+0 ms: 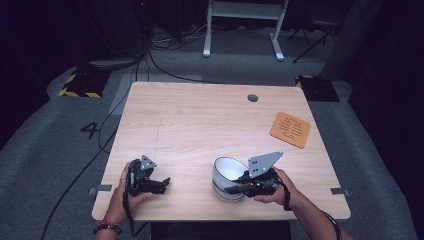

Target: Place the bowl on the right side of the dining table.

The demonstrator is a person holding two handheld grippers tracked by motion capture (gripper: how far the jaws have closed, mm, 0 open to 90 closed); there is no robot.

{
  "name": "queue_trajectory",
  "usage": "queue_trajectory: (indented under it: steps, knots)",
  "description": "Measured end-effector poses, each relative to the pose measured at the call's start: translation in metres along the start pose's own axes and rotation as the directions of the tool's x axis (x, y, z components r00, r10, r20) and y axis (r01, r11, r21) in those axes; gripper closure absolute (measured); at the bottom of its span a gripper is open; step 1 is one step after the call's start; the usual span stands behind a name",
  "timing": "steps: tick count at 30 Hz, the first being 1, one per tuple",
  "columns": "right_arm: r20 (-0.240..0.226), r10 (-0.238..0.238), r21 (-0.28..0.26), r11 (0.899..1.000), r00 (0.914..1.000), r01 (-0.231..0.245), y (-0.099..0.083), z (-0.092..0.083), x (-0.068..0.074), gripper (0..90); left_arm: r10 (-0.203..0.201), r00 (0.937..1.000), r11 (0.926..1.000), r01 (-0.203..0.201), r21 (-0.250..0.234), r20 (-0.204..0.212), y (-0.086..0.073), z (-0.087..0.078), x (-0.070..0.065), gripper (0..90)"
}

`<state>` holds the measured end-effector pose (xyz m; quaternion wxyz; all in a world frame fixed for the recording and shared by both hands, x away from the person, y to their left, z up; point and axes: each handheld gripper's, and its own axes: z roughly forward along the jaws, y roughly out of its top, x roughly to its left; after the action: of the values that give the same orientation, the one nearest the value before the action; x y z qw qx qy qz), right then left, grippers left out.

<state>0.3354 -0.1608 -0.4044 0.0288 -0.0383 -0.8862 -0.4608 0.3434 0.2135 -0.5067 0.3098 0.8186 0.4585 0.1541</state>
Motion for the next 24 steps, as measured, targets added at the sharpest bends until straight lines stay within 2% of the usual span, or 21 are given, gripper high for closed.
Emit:
queue_trajectory:
  steps: [14,24]
  knots:
    - [0.008,-0.017,-0.037,0.999,0.9998,0.017,0.003,-0.011,0.002,81.5,0.000,1.0000,1.0000,0.000,0.003,0.002,0.000,0.000,0.000,0.4]
    - [0.049,-0.018,-0.068,0.997,0.9986,0.021,0.005,-0.026,0.001,81.6,0.001,1.0000,1.0000,-0.001,0.003,0.002,0.000,0.000,0.000,0.4]
